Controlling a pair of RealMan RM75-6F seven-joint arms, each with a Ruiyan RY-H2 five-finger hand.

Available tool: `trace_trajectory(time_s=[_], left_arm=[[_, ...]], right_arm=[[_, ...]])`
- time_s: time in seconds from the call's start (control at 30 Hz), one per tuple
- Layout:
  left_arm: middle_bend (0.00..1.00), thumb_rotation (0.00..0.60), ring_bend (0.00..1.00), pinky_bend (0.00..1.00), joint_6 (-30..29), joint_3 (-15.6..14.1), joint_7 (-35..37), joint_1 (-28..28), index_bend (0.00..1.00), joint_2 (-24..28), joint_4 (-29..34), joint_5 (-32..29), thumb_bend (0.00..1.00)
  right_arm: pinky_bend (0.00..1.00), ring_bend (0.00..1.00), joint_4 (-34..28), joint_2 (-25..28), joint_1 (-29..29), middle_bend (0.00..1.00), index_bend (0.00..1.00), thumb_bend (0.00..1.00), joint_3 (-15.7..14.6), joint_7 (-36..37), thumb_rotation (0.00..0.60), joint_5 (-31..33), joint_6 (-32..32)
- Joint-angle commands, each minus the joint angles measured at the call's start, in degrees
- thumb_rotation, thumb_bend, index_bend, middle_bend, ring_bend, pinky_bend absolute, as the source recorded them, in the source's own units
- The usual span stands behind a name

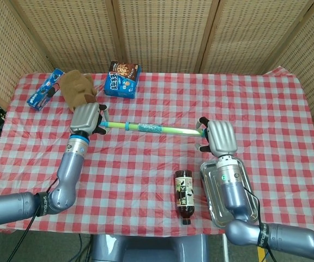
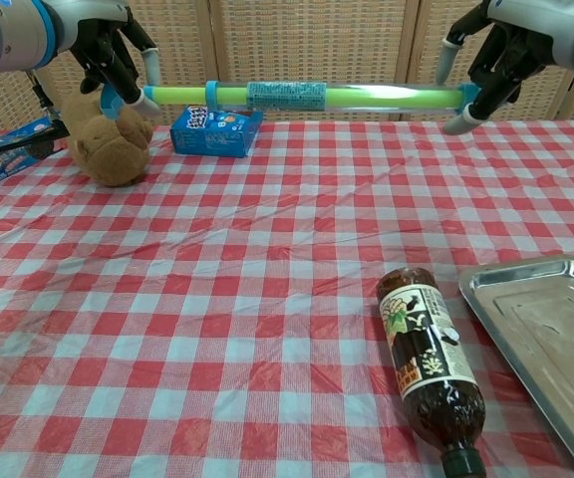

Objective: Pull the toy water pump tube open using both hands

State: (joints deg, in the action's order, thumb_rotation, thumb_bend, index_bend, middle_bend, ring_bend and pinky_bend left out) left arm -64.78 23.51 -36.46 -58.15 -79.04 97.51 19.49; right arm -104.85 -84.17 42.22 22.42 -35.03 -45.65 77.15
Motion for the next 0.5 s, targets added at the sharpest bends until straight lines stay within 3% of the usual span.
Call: trace_trajectory(time_s=[0.03, 0.3, 0.5], left_arm=[[0.92, 0.600, 0.86, 0.73, 0.24, -0.18, 0.29, 0.02, 0.89, 0.21, -0.02, -0.01, 0.58], [0.92, 0.600, 0.86, 0.73, 0.76, -1.08, 1.13, 0.01, 0.89, 0.51, -0.43, 0.21, 0.58], [0.92, 0.600, 0.86, 0.73, 1.19, -1.59, 1.64, -0.04, 0.89, 0.54, -0.86, 0.10, 0.58]], right_arm=[[0.63, 1.00, 0.55, -0.23, 0.26, 1.00, 0.49, 0.26, -0.01, -0.06, 0.600, 0.20, -0.07], [0.63, 1.00, 2.54, -0.61, 0.70, 1.00, 0.51, 0.30, -0.32, -0.12, 0.600, 0.67, -0.35], [0.63, 1.00, 3.72, -1.18, 0.56, 1.00, 0.59, 0.38, -0.43, 0.61, 0.600, 0.60, 0.06]])
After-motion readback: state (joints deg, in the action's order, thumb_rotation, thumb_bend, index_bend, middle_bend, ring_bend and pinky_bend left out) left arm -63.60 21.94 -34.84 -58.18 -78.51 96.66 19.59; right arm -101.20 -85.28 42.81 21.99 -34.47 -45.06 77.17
